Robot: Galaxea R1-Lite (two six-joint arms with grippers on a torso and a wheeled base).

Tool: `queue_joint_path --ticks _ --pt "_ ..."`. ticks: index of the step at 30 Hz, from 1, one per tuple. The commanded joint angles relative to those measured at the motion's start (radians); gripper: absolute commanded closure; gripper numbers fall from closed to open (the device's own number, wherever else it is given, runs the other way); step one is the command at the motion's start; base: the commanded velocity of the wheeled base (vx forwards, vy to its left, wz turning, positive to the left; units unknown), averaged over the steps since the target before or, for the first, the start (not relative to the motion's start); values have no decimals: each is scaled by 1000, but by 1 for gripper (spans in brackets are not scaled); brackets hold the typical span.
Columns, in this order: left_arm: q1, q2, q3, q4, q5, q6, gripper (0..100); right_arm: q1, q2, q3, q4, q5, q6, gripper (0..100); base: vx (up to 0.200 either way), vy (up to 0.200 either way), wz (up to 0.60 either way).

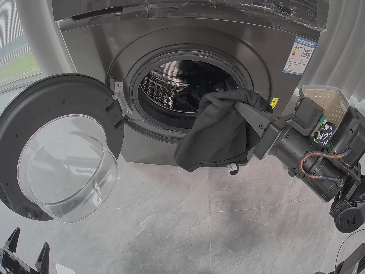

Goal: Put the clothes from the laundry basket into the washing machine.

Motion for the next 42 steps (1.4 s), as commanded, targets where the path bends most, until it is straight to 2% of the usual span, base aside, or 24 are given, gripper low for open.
queue_joint_path --ticks 1,8,10,11,13,14,15,16,17,18,19,20,21,24,25,27,31,39,42 --pt "-1 -18 18 0 1 3 0 17 19 -10 5 -1 -2 100 0 0 0" --pt "2 -18 18 0 7 8 0 63 100 -43 -8 -4 -2 100 0 0 0" --pt "2 -18 18 -6 -5 35 0 69 112 -47 -12 -4 -2 100 0 0 0" --pt "2 -18 1 -49 -17 42 0 75 117 -50 -20 -7 -2 100 0 0 0" --pt "2 -18 -85 -127 -56 12 0 78 122 -53 -26 -8 -2 100 0 0 0" --pt "3 1 -168 -161 -128 -29 0 78 126 -58 -28 -8 0 100 0 0 0" --pt "5 42 -212 -143 -203 -46 0 77 134 -64 -29 -7 0 100 0 0 0" --pt "6 77 -222 -114 -274 -46 0 77 137 -73 -29 -7 0 100 0 0 0" --pt "8 102 -220 -97 -306 -46 0 78 140 -79 -29 -7 0 100 0 0 0" --pt "11 154 -216 -77 -367 -44 0 78 145 -93 -31 -7 0 100 0 0 0" --pt "14 200 -211 -71 -404 -43 0 80 149 -104 -29 -8 0 100 0 0 0" --pt "14 294 -202 -78 -456 -29 0 78 152 -121 -29 -7 0 100 0 0 0" --pt "12 354 -200 -92 -487 -12 0 78 152 -127 -29 -5 -2 100 0 0 0" --pt "-9 548 -200 -204 -547 32 0 72 146 -132 -20 10 -3 100 0 0 0" --pt "-14 585 -200 -232 -556 35 0 71 146 -132 -18 12 -3 100 0 0 0" --pt "-70 716 -200 -338 -567 35 0 63 145 -141 -15 30 -2 100 0 0 0" --pt "-199 930 -203 -509 -542 14 0 60 145 -161 -11 41 -2 100 0 0 0" --pt "-316 1236 -235 -758 -455 -14 0 48 138 -214 29 41 0 100 0 0 0" --pt "-327 1309 -245 -807 -447 -14 0 45 137 -214 32 41 0 100 0 0 0"
